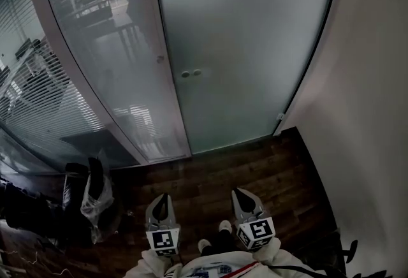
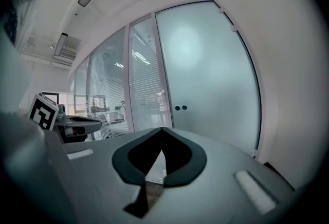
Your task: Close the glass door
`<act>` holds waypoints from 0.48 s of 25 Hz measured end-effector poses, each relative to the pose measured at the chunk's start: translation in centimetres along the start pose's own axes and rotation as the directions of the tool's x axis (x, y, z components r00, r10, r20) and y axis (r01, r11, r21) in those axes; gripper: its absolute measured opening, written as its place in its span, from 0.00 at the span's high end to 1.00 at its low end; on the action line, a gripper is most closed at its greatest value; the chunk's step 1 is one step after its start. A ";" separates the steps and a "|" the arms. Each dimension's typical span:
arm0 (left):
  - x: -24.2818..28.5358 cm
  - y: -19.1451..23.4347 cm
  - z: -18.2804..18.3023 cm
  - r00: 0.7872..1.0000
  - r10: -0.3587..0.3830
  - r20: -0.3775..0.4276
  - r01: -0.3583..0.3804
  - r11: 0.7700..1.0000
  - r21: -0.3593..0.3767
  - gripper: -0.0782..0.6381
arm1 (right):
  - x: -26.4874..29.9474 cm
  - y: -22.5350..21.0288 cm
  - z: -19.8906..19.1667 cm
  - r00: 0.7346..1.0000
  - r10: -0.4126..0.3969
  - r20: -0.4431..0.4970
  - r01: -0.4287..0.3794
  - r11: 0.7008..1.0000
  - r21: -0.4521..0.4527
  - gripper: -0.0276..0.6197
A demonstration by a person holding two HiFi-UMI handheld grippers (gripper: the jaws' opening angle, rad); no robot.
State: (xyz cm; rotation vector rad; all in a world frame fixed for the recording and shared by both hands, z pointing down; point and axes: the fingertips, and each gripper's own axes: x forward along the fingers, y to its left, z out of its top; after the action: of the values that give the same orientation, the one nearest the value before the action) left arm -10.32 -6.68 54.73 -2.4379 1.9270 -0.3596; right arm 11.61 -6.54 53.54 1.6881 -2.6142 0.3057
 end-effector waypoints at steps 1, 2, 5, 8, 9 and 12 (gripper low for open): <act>-0.3 0.0 0.1 1.000 -0.002 0.004 0.002 1.000 -0.001 0.89 | -0.3 0.3 0.1 1.000 -0.001 0.000 0.001 1.000 -0.006 0.95; -0.5 0.0 0.1 1.000 -0.005 0.006 0.005 1.000 -0.002 0.89 | -0.5 0.5 0.1 1.000 -0.002 0.000 0.002 1.000 -0.011 0.95; -0.9 0.0 0.1 1.000 -0.010 0.011 0.011 1.000 -0.007 0.89 | -0.8 1.0 0.1 1.000 0.001 -0.004 -0.001 1.000 -0.023 0.95; -1.1 -0.2 0.0 1.000 -0.014 0.007 0.014 1.000 -0.012 0.89 | -0.9 1.2 0.1 1.000 0.003 -0.013 -0.004 0.999 -0.035 0.95; -1.1 -0.3 -0.1 1.000 -0.013 0.006 0.013 1.000 -0.012 0.89 | -0.8 1.2 0.1 1.000 0.004 -0.014 -0.005 0.999 -0.039 0.95; -0.7 -0.3 -0.1 1.000 -0.001 0.003 0.001 1.000 -0.011 0.89 | -0.3 0.9 0.1 1.000 0.012 -0.013 -0.012 0.999 -0.050 0.95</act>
State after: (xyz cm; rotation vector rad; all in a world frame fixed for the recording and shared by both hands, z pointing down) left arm -10.23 -5.95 54.74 -2.4453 1.9317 -0.3455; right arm 10.97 -5.90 53.23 1.6505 -2.6013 0.2485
